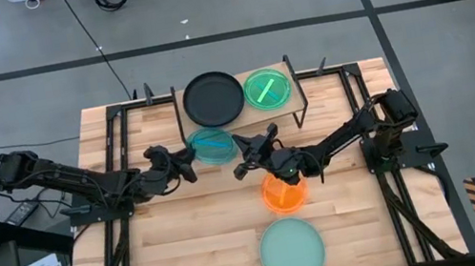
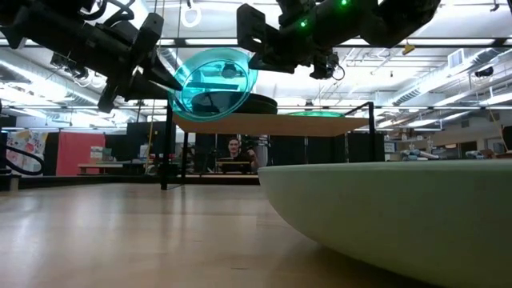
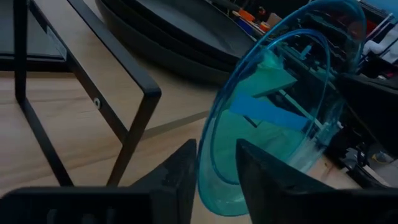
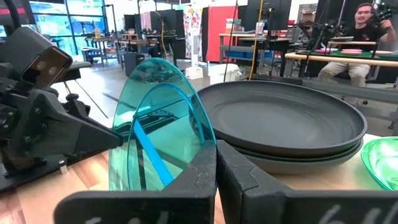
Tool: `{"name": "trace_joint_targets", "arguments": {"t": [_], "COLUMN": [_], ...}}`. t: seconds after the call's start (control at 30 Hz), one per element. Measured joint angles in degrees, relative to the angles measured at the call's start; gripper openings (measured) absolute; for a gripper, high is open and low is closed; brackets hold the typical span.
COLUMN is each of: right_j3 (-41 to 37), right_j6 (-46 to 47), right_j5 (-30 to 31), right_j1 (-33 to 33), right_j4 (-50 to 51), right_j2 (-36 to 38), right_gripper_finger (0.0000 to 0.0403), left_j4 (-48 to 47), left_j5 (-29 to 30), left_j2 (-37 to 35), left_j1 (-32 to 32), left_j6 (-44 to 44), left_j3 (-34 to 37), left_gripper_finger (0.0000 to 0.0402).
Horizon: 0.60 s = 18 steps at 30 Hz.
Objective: Place and stack plates onto a shelf
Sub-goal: Stack the light blue plate on top of the green plate on the shelf
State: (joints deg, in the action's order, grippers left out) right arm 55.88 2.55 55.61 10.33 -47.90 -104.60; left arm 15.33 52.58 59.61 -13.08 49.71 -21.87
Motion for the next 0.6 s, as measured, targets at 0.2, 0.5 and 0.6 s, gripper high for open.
{"name": "trace_joint_targets", "arguments": {"t": [0.2, 0.5, 0.6], "right_j3": [0.0, 0.0, 0.0], "right_j6": [-3.1, -7.8, -10.4], "right_j5": [2.9, 5.5, 7.2], "right_j1": [0.0, 0.1, 0.1], "right_j4": [0.0, -0.4, -0.4], "right_j2": [0.0, 2.1, 3.4], "right_gripper_finger": [0.0009, 0.0009, 0.0009], "left_j4": [0.1, -0.1, -0.2], "left_j5": [-0.5, -4.4, -5.7], "left_j2": [0.0, 0.0, 0.0], "left_j1": [0.0, 0.0, 0.0], "left_j6": [0.0, 0.0, 0.0], "left_j3": [-0.1, -0.1, 0.0], "left_gripper_finger": [0.0151, 0.0165, 0.0165]}}
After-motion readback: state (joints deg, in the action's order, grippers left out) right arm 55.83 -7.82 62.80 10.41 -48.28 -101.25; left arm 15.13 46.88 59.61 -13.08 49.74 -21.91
